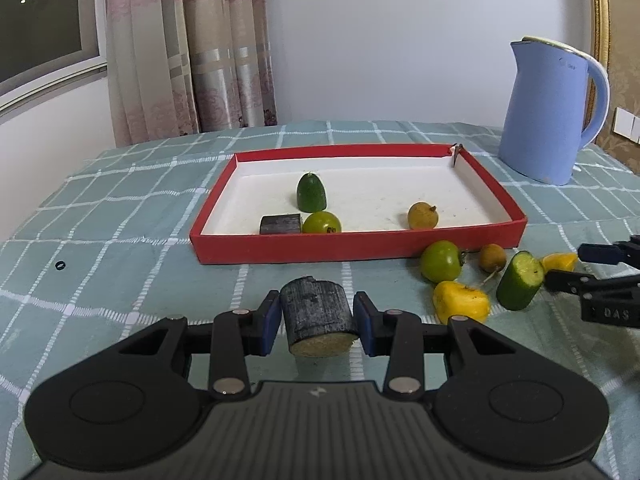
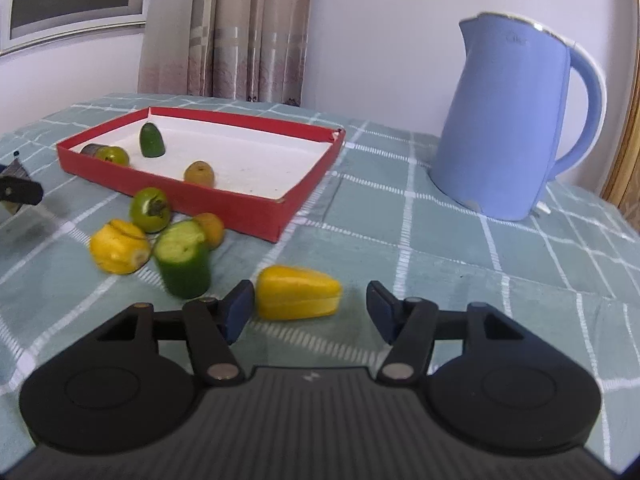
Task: Organize fruits
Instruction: 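Lift the log piece with the left gripper while the right gripper grasps a yellow pepper piece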
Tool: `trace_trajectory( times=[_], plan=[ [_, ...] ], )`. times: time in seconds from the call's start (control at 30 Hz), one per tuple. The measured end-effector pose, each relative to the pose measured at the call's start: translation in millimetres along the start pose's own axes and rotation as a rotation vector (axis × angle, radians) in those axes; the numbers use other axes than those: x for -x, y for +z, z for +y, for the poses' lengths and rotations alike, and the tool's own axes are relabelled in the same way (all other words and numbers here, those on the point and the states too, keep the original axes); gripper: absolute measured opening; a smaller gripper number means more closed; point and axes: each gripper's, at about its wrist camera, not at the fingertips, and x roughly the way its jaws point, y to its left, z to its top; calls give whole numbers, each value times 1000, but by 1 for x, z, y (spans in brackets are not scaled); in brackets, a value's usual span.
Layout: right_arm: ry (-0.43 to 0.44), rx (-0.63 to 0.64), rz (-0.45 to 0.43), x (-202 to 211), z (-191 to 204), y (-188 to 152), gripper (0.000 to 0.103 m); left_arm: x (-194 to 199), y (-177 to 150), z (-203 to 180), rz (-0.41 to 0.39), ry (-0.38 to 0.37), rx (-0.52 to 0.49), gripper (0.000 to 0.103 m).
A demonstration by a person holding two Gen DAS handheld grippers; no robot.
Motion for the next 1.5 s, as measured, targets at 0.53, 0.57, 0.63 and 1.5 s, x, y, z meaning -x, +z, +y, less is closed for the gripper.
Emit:
trace_trajectory(
  times=[0.53, 0.57, 0.63, 1.5],
  plan=[
    [28, -41, 16, -3, -3, 3, 45, 1, -1, -4, -3, 3, -14, 39],
    [31, -52, 9, 1, -4, 2, 45, 2, -1, -3, -1, 3, -11, 39],
    [28, -67, -1, 7, -5, -1, 45, 2, -1, -3, 4, 1, -6, 39],
    [111, -100, -80, 92, 46, -27, 45, 6, 6, -2, 2, 36, -24, 39]
  ],
)
